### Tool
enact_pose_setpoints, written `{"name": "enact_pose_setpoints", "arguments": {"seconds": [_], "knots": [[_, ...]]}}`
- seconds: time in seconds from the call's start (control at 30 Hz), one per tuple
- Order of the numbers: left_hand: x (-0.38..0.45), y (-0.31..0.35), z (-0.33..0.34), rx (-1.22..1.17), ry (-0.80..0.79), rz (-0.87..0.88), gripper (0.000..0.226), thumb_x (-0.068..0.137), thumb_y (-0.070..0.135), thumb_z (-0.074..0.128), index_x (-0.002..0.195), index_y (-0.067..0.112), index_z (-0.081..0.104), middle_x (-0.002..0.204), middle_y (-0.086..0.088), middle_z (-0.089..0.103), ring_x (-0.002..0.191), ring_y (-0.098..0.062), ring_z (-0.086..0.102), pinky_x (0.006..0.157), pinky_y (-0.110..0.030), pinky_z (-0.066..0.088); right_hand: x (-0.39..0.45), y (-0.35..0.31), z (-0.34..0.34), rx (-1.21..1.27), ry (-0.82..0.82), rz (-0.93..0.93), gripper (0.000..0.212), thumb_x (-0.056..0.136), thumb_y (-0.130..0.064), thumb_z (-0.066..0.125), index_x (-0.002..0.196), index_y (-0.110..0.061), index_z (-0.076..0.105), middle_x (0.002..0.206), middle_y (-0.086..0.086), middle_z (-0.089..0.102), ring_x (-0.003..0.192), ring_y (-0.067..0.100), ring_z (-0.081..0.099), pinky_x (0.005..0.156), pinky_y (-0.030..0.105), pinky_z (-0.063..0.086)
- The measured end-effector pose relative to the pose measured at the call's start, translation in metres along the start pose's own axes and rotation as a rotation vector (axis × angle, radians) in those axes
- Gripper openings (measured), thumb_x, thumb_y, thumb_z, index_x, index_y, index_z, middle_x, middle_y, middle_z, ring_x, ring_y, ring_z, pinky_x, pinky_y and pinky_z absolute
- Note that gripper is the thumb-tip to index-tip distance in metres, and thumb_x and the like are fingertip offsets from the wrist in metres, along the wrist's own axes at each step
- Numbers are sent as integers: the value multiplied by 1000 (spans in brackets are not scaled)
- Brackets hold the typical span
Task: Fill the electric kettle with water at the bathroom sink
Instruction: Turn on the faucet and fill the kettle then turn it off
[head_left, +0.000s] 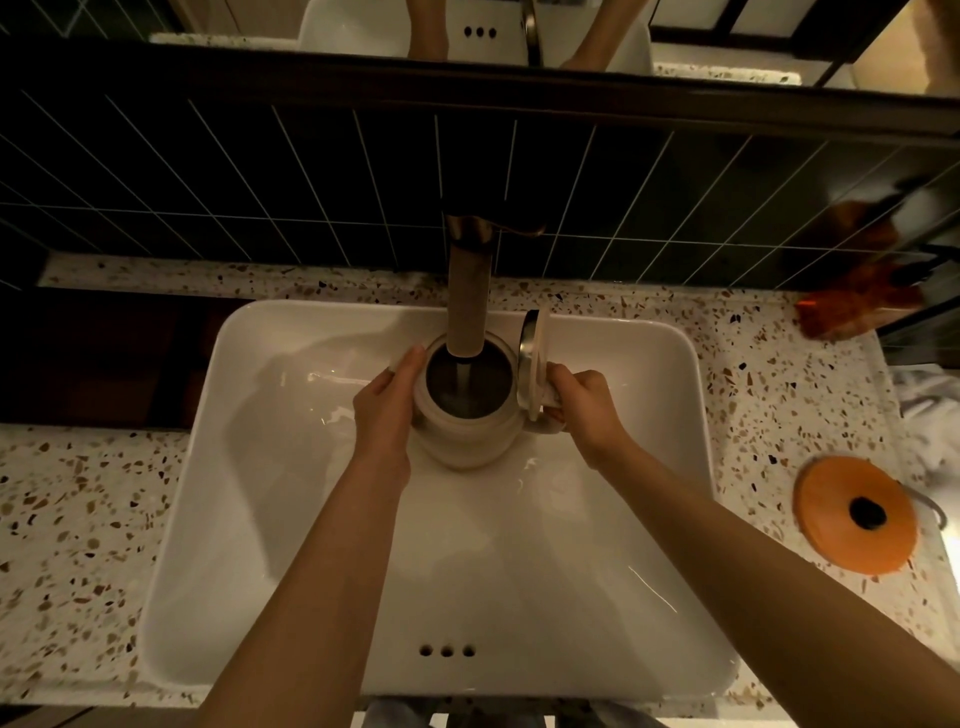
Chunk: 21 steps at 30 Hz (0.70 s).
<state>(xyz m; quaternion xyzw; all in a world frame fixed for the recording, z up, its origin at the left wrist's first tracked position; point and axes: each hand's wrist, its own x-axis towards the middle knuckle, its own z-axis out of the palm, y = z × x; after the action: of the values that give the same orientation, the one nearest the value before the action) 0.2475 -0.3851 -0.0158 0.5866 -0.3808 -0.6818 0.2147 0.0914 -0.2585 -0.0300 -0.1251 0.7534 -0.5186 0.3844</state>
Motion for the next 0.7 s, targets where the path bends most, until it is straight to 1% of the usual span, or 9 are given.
{"name": "enact_pose_setpoints", "arguments": {"seconds": [0.07,0.17,0.23,0.37,0.4,0.47,0.53,0.63,0.7], "knots": [[0,0,-1,4,-8,1,19,78,47,74,82,28,75,75,16,76,92,-8,64,82,-33,49,0,0,0,-3,-4,4,39,93,-24,52,61,-2,60,51,3,56,46,6,54,51,20,46],[-1,2,-1,7,-15,13,20,78,45,74,85,27,75,78,14,77,93,-9,65,80,-32,49,-1,-1,-1,43,-8,14,44,92,-21,52,50,-9,59,42,-6,59,43,3,57,47,19,47],[-2,3,-2,13,-23,28,21,78,44,75,89,26,76,85,12,78,97,-10,66,87,-34,50,-1,-2,-1,47,5,30,45,91,-21,53,48,-14,60,42,-6,60,44,4,58,47,19,47],[-3,6,-4,41,-44,109,10,80,40,73,83,32,79,90,8,78,101,-14,67,99,-43,49,0,-3,-1,7,17,50,43,90,-25,54,50,-10,57,43,-4,57,47,8,55,52,23,47],[-3,7,-5,50,-46,136,10,81,39,73,86,33,78,94,6,78,103,-15,67,100,-44,48,0,-3,0,4,19,48,42,91,-25,53,54,-5,57,48,2,56,51,13,55,55,25,46],[-1,11,-7,81,-43,176,22,83,37,72,103,29,75,108,3,74,109,-16,65,102,-46,48,-2,-5,0,5,14,38,35,91,-25,53,66,-2,61,59,16,53,60,24,52,62,32,44],[2,15,-9,126,-34,211,31,85,33,71,115,26,70,116,1,70,111,-16,64,100,-44,50,-2,-5,0,-2,9,29,34,92,-24,52,72,0,64,63,18,53,62,26,50,62,33,44],[7,26,-11,181,-16,288,27,85,25,72,112,25,70,104,6,72,99,-9,67,94,-40,54,-2,-6,0,-6,10,40,32,92,-24,52,71,-1,63,58,13,52,57,19,51,58,29,44],[8,37,-11,215,-26,394,22,88,18,69,110,21,70,98,3,73,95,-12,70,93,-41,55,-1,-6,0,-12,17,45,33,91,-24,52,67,-3,61,54,8,52,51,14,51,53,26,43]]}}
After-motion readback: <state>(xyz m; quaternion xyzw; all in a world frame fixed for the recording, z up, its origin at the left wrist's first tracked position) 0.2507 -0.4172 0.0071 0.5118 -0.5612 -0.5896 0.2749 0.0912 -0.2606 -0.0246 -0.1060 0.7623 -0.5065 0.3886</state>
